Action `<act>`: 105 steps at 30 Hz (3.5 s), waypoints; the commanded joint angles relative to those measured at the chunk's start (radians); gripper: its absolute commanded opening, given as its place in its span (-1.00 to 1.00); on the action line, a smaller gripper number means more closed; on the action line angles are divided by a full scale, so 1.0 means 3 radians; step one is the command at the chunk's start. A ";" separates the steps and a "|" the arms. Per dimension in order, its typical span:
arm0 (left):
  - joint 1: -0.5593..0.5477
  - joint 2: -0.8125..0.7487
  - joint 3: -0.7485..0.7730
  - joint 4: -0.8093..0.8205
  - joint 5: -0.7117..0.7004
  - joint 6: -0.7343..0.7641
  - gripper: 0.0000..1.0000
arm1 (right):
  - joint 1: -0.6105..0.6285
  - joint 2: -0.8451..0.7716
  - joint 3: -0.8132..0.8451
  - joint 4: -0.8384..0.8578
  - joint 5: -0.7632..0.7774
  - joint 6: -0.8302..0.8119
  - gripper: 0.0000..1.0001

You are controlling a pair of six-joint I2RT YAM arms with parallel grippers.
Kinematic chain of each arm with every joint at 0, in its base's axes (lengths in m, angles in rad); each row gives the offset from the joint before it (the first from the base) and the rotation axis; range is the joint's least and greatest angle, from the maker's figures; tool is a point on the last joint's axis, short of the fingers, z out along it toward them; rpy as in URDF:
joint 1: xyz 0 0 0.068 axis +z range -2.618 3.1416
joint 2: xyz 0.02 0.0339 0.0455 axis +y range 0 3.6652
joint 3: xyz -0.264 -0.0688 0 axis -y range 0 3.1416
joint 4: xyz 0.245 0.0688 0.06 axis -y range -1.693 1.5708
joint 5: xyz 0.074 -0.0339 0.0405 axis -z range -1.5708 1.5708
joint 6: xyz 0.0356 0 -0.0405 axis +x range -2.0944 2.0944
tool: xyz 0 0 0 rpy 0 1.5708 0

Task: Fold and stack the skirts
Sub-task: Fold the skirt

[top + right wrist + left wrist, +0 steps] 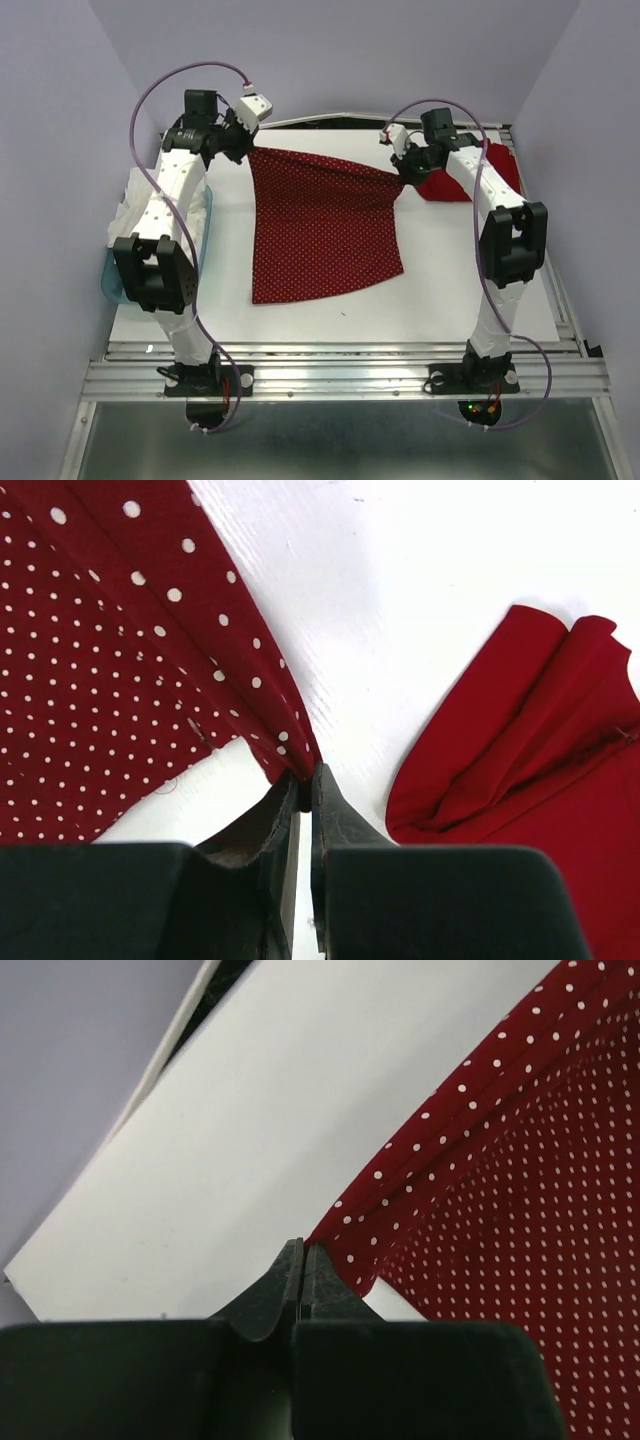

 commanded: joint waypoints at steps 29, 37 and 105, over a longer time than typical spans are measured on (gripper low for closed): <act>0.0042 -0.1737 -0.1559 -0.0382 -0.0106 0.0392 -1.00 | -0.0040 -0.1049 -0.1139 0.0032 -0.0221 -0.0302 -0.99; 0.0037 -0.2039 -0.2202 -0.0352 -0.0085 0.0361 -1.00 | 0.0118 -0.1243 -0.1834 0.0368 -0.0180 -0.0164 -0.99; -0.1267 -0.0742 -0.3161 0.0227 -0.0602 -0.0048 -0.55 | 0.0588 -0.1023 -0.2729 -0.0004 -0.0512 0.0665 -0.09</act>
